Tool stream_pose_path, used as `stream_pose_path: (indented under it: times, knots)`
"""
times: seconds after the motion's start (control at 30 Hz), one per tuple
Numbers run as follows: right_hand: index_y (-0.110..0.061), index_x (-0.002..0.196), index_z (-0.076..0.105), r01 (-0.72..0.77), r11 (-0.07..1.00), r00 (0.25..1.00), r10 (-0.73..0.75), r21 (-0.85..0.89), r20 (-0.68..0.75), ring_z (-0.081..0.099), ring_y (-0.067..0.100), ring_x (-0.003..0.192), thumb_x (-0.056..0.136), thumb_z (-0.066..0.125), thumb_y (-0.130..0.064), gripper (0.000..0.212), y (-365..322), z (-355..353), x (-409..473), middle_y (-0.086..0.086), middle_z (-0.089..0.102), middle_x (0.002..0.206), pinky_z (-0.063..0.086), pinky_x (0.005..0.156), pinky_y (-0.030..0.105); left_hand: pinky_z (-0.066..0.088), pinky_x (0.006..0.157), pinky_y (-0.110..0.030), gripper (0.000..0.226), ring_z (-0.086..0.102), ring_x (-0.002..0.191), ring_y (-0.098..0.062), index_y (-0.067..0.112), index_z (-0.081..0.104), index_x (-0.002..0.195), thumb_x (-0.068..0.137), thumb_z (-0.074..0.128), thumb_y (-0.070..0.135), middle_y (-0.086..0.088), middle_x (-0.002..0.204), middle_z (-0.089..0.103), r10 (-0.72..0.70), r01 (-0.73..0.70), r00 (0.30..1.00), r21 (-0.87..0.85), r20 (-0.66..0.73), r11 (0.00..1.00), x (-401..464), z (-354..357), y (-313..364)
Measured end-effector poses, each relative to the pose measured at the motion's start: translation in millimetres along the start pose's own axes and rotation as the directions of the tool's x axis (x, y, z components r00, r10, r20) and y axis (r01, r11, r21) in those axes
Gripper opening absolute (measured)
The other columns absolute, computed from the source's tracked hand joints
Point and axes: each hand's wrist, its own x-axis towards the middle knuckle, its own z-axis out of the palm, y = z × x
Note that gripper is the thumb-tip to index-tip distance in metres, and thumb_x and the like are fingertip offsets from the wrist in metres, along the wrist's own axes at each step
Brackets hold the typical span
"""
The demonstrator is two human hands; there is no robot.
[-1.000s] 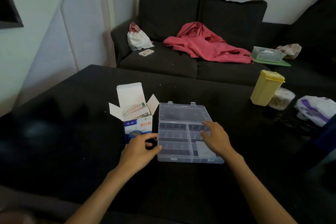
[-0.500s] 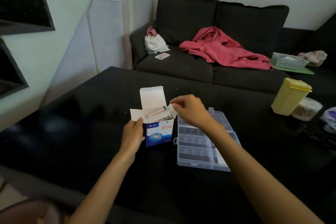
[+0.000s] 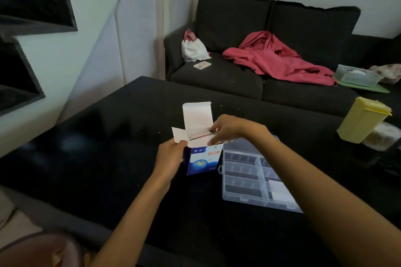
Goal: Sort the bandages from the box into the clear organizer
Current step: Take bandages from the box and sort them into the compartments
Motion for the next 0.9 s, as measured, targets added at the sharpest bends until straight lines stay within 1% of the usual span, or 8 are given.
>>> stream_pose_path:
  times: [0.07, 0.13, 0.27, 0.43, 0.57, 0.7, 0.8, 0.9]
  knots:
    - [-0.009, 0.129, 0.054, 0.064, 0.998, 0.998, -0.064, 0.006, 0.001, 0.053, 0.009, 0.086, 0.086, 0.065, -0.019, 0.045, 0, -5, -7, 0.007, 0.059, 0.120, 0.043, 0.070, 0.017, 0.046, 0.070, -0.024, 0.033, 0.053, 0.098, -0.010, 0.010, 0.051, 0.130, 0.097, 0.046, 0.015, -0.007, 0.127, 0.058, 0.030, -0.030, 1.000, -0.003, -0.010, 1.000, -1, -2, 0]
    - [-0.010, 0.124, 0.058, 0.090, 0.996, 0.995, -0.091, -0.019, -0.041, 0.052, 0.012, 0.091, 0.085, 0.067, -0.017, 0.041, 1, -4, -9, 0.005, 0.058, 0.119, 0.044, 0.078, 0.022, 0.047, 0.078, -0.027, 0.033, 0.052, 0.101, -0.012, 0.008, 0.052, 0.129, 0.097, 0.047, 0.013, -0.009, 0.129, 0.057, 0.031, -0.031, 0.999, -0.023, -0.010, 0.999, -1, -2, 2]
    - [-0.010, 0.113, 0.061, 0.037, 0.987, 0.991, -0.056, -0.156, -0.120, 0.058, 0.019, 0.097, 0.079, 0.073, -0.026, 0.039, -1, 1, -1, 0.005, 0.060, 0.116, 0.051, 0.085, 0.031, 0.050, 0.081, -0.028, 0.033, 0.054, 0.110, -0.017, 0.008, 0.052, 0.129, 0.097, 0.048, 0.011, -0.011, 0.130, 0.056, 0.023, -0.023, 1.000, -0.058, -0.011, 0.998, -1, -2, 3]
    - [-0.010, 0.114, 0.062, 0.106, 0.966, 0.993, -0.114, -0.238, -0.021, 0.059, 0.022, 0.102, 0.080, 0.072, -0.021, 0.037, -7, -1, 5, 0.007, 0.061, 0.119, 0.049, 0.088, 0.032, 0.050, 0.079, -0.028, 0.031, 0.054, 0.110, -0.018, 0.006, 0.053, 0.127, 0.096, 0.047, 0.009, -0.013, 0.129, 0.056, 0.004, -0.006, 1.000, -0.084, -0.018, 0.996, -2, -1, 3]
    - [-0.008, 0.110, 0.062, 0.172, 0.974, 0.984, -0.177, -0.145, -0.019, 0.060, 0.020, 0.099, 0.083, 0.069, -0.014, 0.029, -3, 1, -2, 0.010, 0.062, 0.116, 0.051, 0.088, 0.030, 0.047, 0.081, -0.028, 0.031, 0.050, 0.101, -0.012, 0.008, 0.051, 0.128, 0.098, 0.046, 0.013, -0.011, 0.130, 0.055, 0.011, -0.013, 0.999, -0.052, -0.034, 0.999, -1, 0, 2]
    - [-0.007, 0.114, 0.062, 0.219, 0.975, 0.975, -0.220, -0.042, -0.037, 0.055, 0.021, 0.112, 0.085, 0.065, -0.013, 0.029, 3, 3, -10, 0.008, 0.057, 0.125, 0.046, 0.085, 0.028, 0.048, 0.079, -0.028, 0.033, 0.052, 0.113, -0.019, 0.010, 0.050, 0.129, 0.097, 0.047, 0.015, -0.010, 0.132, 0.054, -0.005, 0.003, 0.999, -0.051, -0.037, 0.999, -1, 2, 1]
    - [-0.006, 0.124, 0.058, 0.234, 0.972, 0.972, -0.235, -0.014, -0.029, 0.054, 0.020, 0.114, 0.089, 0.061, -0.014, 0.036, 6, 2, -12, 0.009, 0.056, 0.130, 0.047, 0.080, 0.024, 0.044, 0.074, -0.026, 0.036, 0.052, 0.103, -0.013, 0.016, 0.048, 0.122, 0.089, 0.062, 0.025, -0.001, 0.118, 0.055, 0.075, -0.066, 0.980, 0.054, -0.182, 0.996, -1, 2, -3]
    - [-0.006, 0.118, 0.062, 0.266, 0.961, 0.963, -0.261, 0.072, -0.065, 0.053, 0.010, 0.099, 0.090, 0.060, -0.017, 0.030, 9, 1, -16, 0.007, 0.059, 0.125, 0.044, 0.064, 0.014, 0.039, 0.067, -0.025, 0.026, 0.055, 0.084, -0.011, 0.016, 0.053, 0.093, 0.083, 0.068, 0.035, 0.005, 0.089, 0.058, 0.263, -0.184, 0.883, 0.228, -0.389, 0.956, -8, -1, -2]
